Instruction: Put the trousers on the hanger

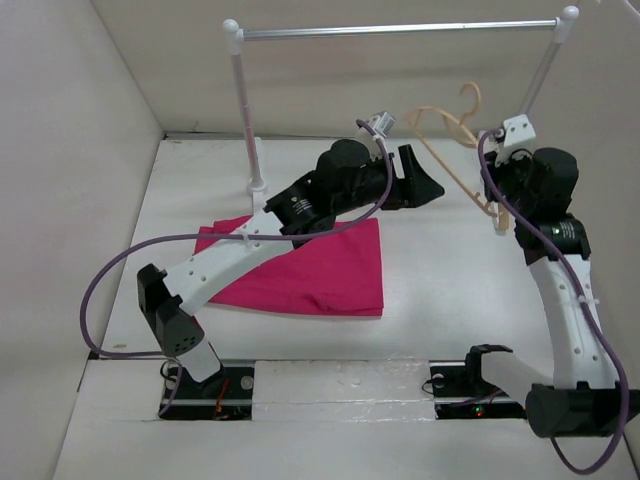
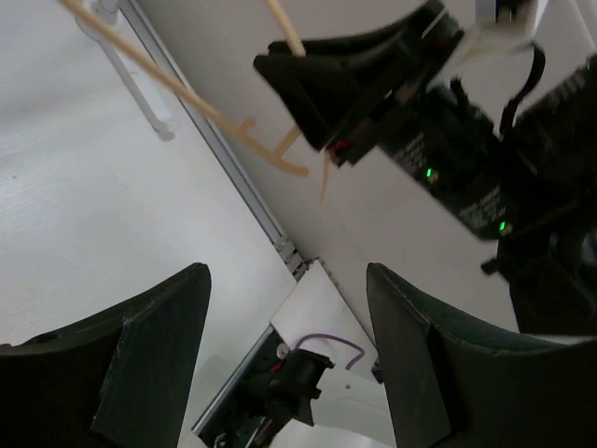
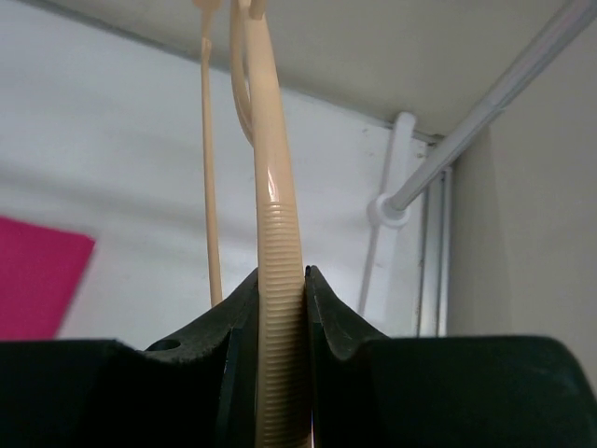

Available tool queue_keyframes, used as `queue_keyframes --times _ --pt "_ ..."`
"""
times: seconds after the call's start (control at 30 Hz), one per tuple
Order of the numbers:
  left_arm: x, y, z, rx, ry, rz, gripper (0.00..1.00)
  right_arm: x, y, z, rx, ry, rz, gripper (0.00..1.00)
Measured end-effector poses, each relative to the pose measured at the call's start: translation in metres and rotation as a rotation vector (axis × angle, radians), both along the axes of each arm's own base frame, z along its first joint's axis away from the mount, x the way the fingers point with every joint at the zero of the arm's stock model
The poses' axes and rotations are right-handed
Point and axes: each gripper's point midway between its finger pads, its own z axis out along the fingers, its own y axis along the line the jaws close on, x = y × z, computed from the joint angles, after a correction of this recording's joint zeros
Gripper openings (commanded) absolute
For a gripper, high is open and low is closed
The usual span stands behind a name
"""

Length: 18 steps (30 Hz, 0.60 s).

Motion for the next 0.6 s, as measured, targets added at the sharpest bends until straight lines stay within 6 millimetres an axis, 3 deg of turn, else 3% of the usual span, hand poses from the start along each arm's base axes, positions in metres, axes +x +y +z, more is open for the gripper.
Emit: queue_keyframes --times 0.17,0.3,0.6 --pt "0.011 -0.017 -0.006 -0.074 0.069 0.003 0.64 -0.033 0.032 -0.034 0.017 0.042 0.086 0.0" --pt "0.027 -0.028 -0.016 -0.107 0.108 0.032 0.62 -0.045 0.042 -0.045 0.028 0.054 0.11 0.0" --pt "0.071 -0.061 -0.074 -0.024 0.191 0.119 0.62 -0.072 0.061 -0.05 0.048 0.043 0.157 0.0"
